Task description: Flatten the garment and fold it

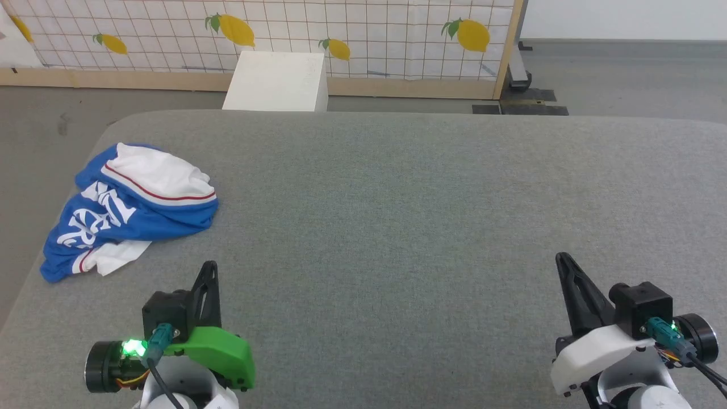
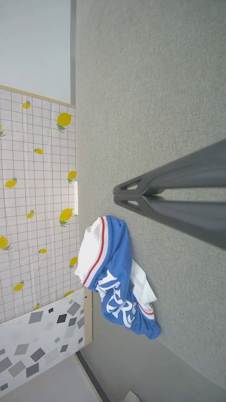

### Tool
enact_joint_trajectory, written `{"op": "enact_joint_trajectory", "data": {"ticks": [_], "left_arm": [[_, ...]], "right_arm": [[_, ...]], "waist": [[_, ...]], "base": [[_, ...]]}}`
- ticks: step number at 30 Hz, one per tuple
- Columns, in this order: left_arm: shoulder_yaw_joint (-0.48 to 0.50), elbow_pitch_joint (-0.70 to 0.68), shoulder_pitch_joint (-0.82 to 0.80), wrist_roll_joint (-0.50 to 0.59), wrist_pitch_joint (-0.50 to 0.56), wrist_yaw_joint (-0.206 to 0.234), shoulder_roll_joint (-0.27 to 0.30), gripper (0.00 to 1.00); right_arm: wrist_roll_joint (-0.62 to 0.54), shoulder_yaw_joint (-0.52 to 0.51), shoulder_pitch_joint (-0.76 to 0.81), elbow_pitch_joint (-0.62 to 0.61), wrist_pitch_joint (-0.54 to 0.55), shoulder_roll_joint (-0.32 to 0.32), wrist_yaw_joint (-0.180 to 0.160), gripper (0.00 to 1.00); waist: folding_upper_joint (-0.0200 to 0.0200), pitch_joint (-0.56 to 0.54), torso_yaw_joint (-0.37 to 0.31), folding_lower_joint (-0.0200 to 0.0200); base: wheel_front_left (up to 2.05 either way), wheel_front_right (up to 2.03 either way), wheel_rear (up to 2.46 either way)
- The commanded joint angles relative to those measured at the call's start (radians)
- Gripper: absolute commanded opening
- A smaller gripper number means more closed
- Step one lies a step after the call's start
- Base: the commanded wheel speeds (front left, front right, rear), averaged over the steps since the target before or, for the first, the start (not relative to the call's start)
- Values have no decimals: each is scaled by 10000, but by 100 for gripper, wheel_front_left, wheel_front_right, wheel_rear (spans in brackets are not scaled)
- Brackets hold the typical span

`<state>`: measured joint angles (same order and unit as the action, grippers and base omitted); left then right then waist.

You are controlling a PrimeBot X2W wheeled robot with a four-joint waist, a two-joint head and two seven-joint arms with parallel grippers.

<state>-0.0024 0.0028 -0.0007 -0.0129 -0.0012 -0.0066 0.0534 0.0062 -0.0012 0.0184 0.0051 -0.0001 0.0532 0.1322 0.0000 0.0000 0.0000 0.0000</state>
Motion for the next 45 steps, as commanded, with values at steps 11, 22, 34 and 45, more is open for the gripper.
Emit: {"op": "enact_joint_trajectory", "data": {"ticks": [11,22,34,45], "left_arm": [[-88,59,-13,-127,-58,32,-1,100],[-327,327,-89,-401,-287,160,-4,100],[-509,583,-151,-781,-586,293,7,100],[-577,733,-124,-1025,-815,429,101,100]], "right_arm": [[20,-16,-4,37,-55,3,0,100],[34,-48,-33,190,-271,0,-2,100],[227,-89,-68,386,-574,-4,-3,100],[400,-151,-110,555,-815,-7,-5,100]], "waist": [[0,-15,-2,0],[0,-73,-7,0],[0,-140,-5,0],[0,-172,18,0]], "base": [[0,0,0],[0,0,0],[0,0,0],[0,0,0]]}}
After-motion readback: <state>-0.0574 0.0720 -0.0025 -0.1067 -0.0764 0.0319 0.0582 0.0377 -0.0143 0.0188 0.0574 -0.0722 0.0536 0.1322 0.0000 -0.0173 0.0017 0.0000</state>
